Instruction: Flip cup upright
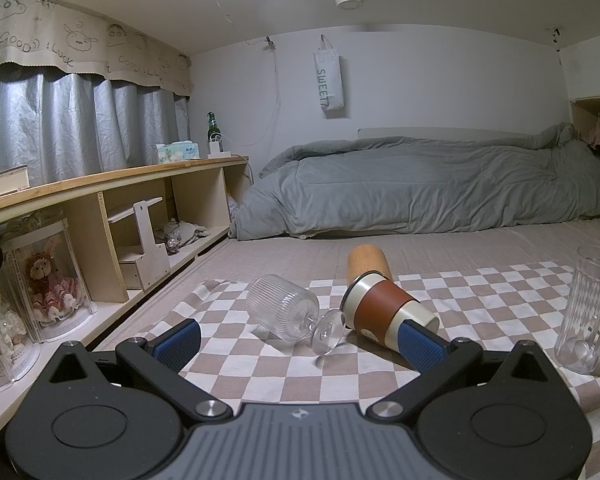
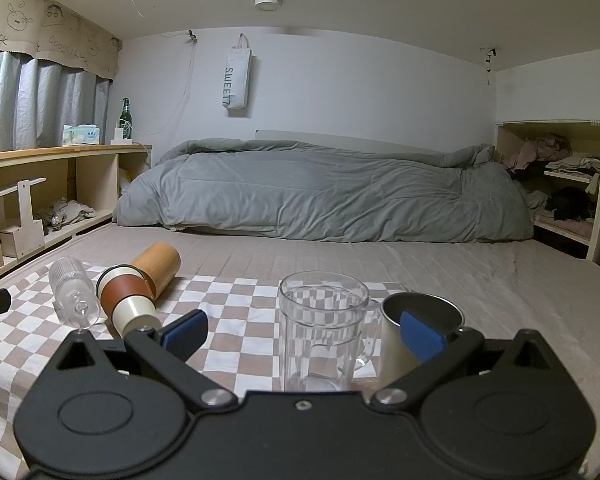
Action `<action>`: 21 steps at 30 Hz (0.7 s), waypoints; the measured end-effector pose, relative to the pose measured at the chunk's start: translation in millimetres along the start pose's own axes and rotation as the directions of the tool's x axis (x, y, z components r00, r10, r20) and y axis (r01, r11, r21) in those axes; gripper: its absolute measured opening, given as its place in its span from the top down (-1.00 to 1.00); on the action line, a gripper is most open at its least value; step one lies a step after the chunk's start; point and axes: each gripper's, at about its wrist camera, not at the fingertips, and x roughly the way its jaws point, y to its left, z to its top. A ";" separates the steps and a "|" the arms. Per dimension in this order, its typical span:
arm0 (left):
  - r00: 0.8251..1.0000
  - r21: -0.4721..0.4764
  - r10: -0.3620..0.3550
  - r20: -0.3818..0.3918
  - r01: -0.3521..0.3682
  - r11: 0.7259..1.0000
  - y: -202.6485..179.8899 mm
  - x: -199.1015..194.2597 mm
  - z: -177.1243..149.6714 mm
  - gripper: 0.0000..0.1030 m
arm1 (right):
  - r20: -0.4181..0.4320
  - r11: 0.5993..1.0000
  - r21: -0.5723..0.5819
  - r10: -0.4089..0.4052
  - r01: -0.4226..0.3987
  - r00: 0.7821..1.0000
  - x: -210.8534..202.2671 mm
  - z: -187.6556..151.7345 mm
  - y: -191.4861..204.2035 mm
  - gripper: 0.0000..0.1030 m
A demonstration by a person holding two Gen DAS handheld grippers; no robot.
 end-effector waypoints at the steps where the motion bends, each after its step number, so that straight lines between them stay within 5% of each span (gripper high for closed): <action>1: 1.000 0.000 0.000 0.000 0.000 1.000 -0.6 0.3 -0.3 -1.00 | 0.000 1.000 0.000 0.000 0.000 1.000 -0.1 -0.1 0.1 -1.00; 10: 1.000 -0.012 0.005 -0.003 -0.005 1.000 0.4 4.7 -6.3 -1.00 | 0.028 0.998 0.043 0.051 -0.052 0.998 -4.6 3.8 2.2 -1.00; 21: 0.999 -0.050 0.037 -0.010 -0.037 0.998 31.8 12.3 -4.8 -1.00 | 0.068 0.990 -0.037 0.136 -0.134 0.988 3.2 20.6 33.4 -1.00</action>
